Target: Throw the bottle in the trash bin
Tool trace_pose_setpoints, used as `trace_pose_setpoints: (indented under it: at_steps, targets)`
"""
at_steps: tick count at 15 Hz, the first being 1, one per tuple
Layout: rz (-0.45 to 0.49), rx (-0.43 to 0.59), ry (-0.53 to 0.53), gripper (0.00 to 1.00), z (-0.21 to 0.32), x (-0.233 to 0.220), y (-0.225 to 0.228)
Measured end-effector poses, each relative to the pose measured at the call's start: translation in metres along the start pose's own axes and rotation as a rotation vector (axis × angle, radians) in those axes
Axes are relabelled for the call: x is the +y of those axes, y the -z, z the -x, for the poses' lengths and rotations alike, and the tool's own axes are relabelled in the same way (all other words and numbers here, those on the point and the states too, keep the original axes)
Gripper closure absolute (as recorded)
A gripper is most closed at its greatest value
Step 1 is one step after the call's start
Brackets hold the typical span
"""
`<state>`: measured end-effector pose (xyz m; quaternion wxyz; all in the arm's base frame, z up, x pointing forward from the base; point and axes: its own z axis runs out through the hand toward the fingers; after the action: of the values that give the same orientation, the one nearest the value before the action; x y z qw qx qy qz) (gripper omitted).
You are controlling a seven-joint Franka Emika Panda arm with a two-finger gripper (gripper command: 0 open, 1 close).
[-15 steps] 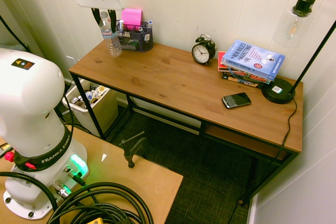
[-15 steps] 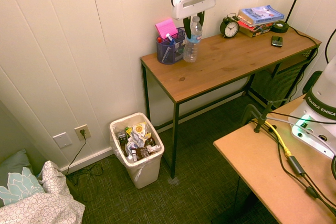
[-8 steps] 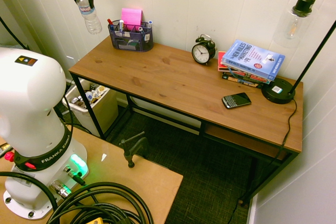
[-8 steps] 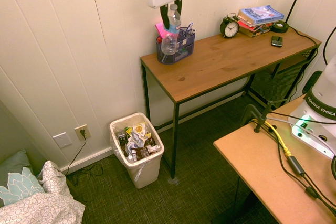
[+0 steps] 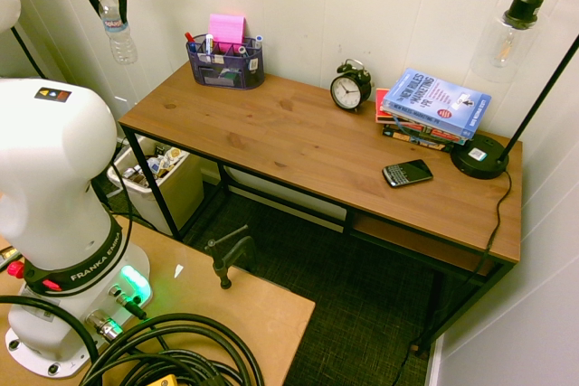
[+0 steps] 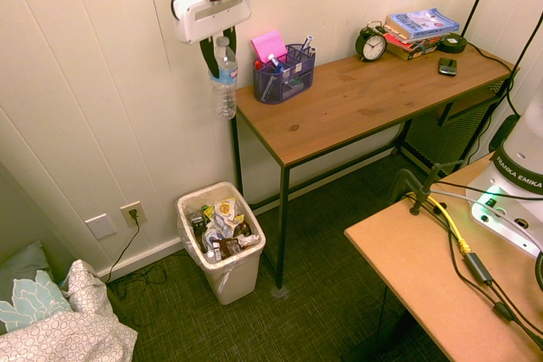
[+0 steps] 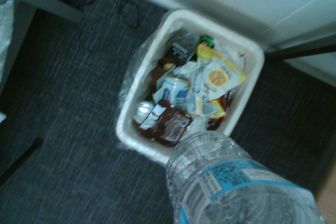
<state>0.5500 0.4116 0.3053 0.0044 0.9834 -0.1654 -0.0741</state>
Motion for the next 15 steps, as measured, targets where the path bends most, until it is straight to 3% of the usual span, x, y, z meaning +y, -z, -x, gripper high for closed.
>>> trace_pose_setpoints:
  at_steps: [4, 10, 11, 15]
  targets:
    - [0.053, -0.164, 0.082, 1.00, 0.004, -0.027, -0.045]
    - [0.075, -0.259, 0.088, 1.00, -0.003, -0.039, -0.071]
    - [0.077, -0.267, 0.086, 0.00, -0.007, -0.039, -0.072]
    - [0.086, -0.282, 0.084, 0.00, -0.020, -0.035, -0.080]
